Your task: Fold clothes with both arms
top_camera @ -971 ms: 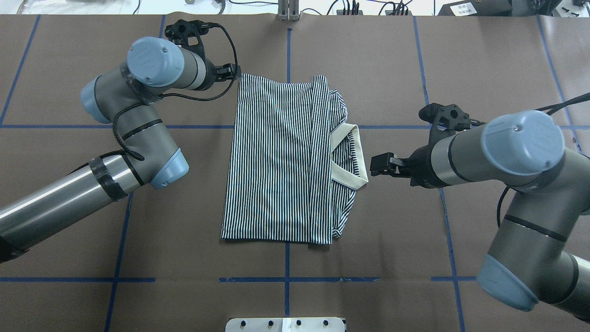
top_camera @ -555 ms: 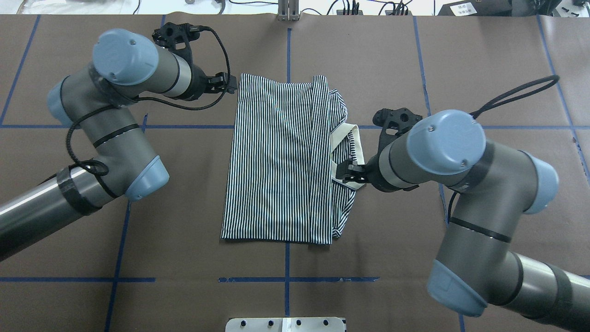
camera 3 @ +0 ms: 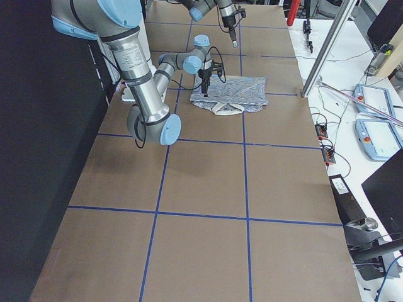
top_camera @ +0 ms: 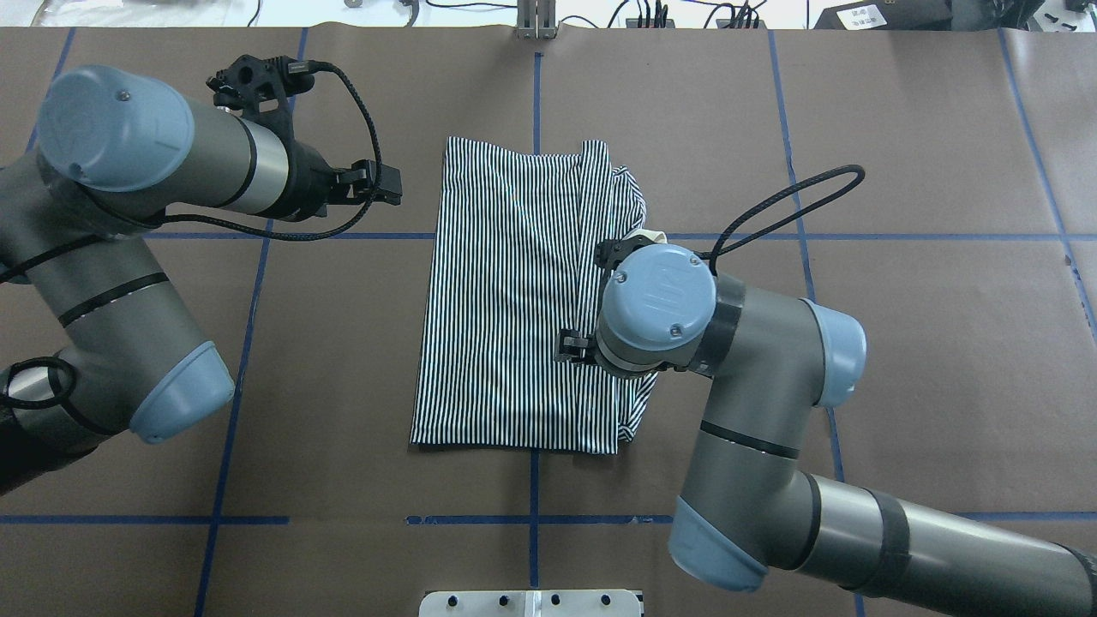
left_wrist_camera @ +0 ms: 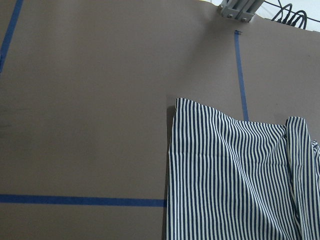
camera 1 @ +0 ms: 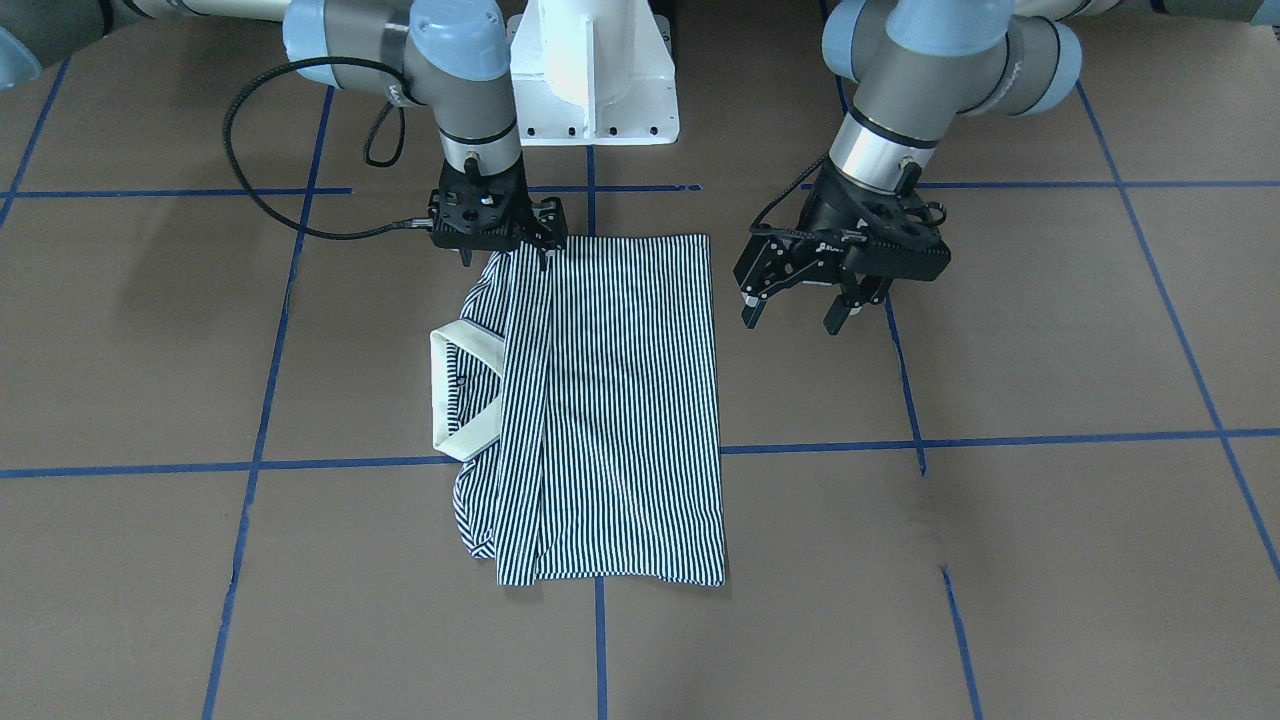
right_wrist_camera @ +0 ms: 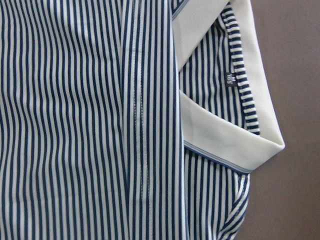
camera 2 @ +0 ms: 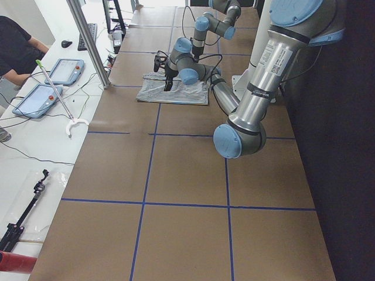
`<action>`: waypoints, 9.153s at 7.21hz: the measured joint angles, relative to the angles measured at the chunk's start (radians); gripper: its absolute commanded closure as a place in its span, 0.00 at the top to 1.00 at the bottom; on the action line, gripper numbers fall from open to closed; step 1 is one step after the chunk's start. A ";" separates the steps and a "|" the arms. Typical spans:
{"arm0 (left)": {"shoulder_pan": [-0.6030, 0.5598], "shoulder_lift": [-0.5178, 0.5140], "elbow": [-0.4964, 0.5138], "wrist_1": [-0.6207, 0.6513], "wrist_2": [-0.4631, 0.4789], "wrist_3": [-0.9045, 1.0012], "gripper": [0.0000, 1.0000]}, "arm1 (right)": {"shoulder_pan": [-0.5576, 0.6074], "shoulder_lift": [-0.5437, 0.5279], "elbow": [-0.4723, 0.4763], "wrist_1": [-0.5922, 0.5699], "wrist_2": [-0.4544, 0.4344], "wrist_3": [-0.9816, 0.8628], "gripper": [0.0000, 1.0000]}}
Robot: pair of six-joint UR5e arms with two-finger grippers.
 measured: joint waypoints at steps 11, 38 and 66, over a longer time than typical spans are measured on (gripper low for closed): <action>0.014 -0.003 -0.022 0.021 -0.034 -0.024 1.00 | -0.088 0.122 -0.148 -0.215 -0.005 -0.058 1.00; 0.016 -0.007 -0.009 0.002 -0.035 -0.038 1.00 | -0.090 0.117 -0.158 -0.305 -0.017 -0.198 1.00; 0.014 0.001 0.052 -0.115 -0.037 -0.069 1.00 | 0.052 0.142 -0.192 -0.194 -0.049 -0.402 1.00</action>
